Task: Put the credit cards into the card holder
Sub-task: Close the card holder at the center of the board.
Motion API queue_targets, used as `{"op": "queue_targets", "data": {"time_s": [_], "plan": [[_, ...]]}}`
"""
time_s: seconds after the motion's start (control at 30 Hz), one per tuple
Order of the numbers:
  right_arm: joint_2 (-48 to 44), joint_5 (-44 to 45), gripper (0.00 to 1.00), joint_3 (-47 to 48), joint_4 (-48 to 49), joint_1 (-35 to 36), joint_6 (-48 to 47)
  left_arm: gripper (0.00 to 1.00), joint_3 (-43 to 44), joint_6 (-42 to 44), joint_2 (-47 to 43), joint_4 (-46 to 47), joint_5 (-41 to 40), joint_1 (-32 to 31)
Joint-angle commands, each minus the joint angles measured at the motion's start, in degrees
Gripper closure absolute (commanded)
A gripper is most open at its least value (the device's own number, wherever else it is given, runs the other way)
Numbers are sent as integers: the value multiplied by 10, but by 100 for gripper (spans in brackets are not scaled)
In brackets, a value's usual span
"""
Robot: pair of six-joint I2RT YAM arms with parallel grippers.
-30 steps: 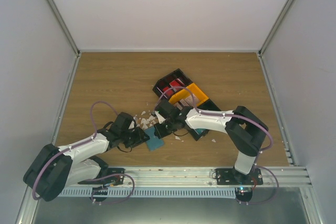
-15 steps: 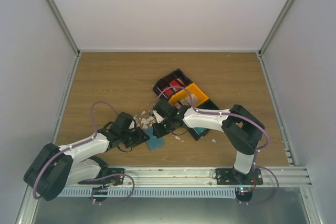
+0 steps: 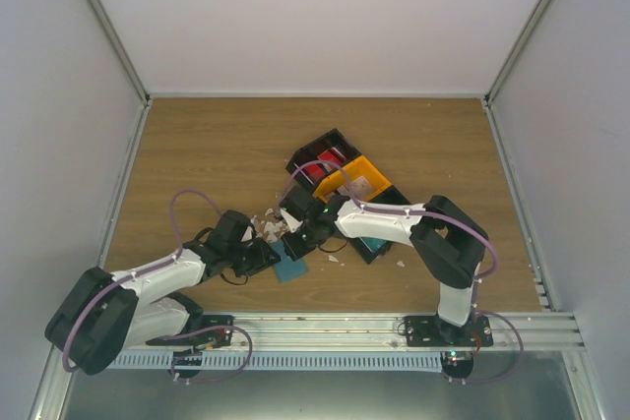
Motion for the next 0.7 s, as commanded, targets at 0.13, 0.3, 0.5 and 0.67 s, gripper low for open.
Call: {"op": "queue_targets", "data": {"time_s": [0.13,0.3,0.5,0.67], "plan": [[43,19,100,14,-58,31,-28,74,-5,14,24,10,-30,-5],[50,34,99,13,-72,40,-32,75,-4,10,29,12,-33,-4],[60,12,100,-9,-65,53,-33,76,-3,8,33,12,-37,-4],[49,9,100,-39,-58,60,-22,76,-2,4,35,12,-43,-4]]}}
